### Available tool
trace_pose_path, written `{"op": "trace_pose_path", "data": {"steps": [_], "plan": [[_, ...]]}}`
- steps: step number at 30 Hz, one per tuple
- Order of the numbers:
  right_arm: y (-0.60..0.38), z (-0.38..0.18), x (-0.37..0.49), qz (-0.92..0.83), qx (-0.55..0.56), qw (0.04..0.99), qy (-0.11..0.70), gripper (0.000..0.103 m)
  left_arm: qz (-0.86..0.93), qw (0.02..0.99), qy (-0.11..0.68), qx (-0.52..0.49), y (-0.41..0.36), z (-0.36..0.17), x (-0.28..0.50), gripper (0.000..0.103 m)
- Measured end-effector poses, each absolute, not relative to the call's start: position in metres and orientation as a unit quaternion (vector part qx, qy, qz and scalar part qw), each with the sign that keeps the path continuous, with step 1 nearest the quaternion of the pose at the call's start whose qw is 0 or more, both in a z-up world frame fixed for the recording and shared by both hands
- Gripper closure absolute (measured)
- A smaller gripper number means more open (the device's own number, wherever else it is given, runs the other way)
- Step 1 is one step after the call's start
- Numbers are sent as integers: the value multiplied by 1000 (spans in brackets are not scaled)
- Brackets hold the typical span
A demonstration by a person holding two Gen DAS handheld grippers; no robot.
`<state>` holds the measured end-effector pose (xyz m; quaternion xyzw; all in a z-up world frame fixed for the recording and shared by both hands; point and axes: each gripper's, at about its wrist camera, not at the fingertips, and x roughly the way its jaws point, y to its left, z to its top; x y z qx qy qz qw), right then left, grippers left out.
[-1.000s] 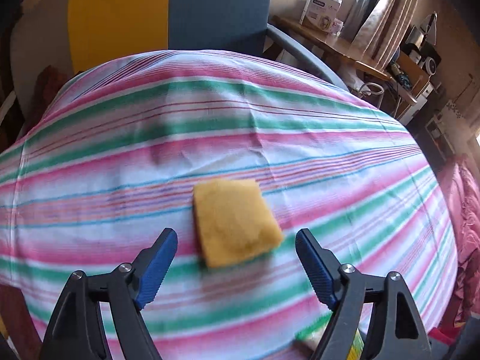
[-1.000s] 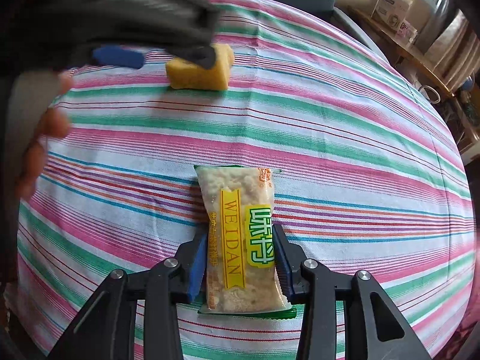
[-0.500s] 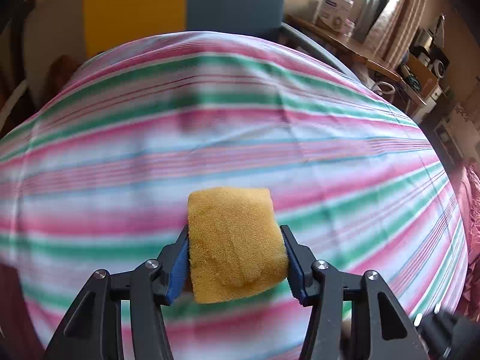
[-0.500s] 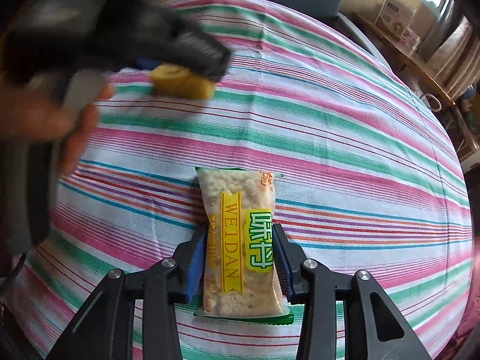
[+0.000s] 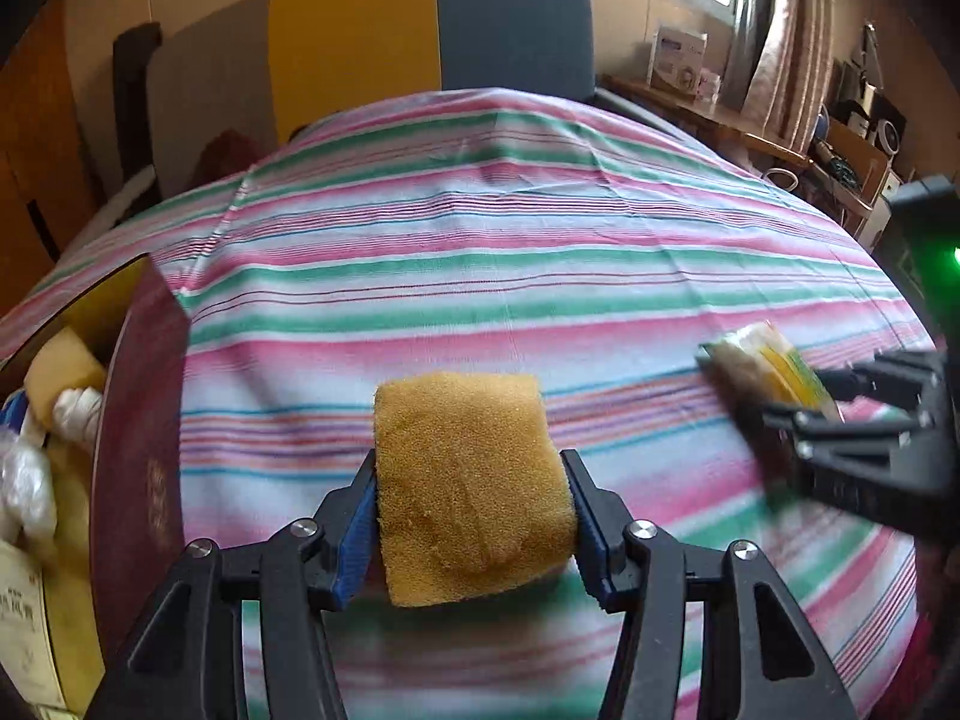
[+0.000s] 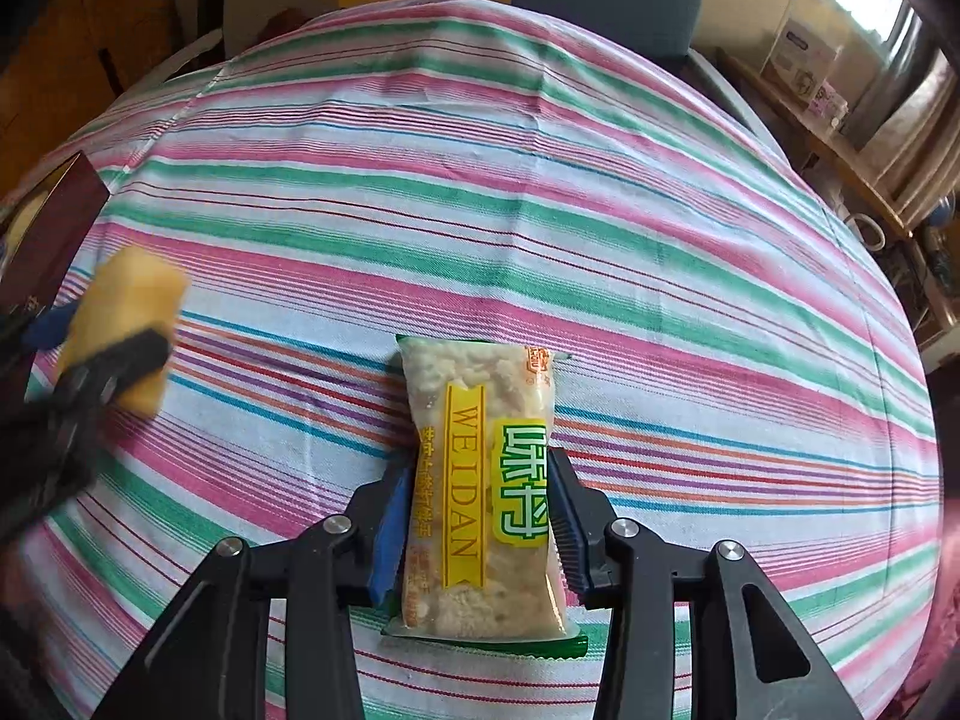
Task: Organize objects
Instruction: 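Carry the yellow sponge and WEIDAN packet toward the tray with both tools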
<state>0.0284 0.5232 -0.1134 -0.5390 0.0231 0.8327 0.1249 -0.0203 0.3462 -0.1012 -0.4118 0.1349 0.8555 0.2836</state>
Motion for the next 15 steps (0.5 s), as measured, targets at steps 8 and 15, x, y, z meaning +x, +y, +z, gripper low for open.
{"op": "trace_pose_path", "data": {"steps": [8, 15], "plan": [[519, -115, 27, 836, -533, 131, 12, 62, 854, 281, 123, -420, 347, -111, -23, 43], [517, -114, 28, 838, -530, 127, 4, 64, 856, 279, 137, -413, 350, -112, -18, 43]]}}
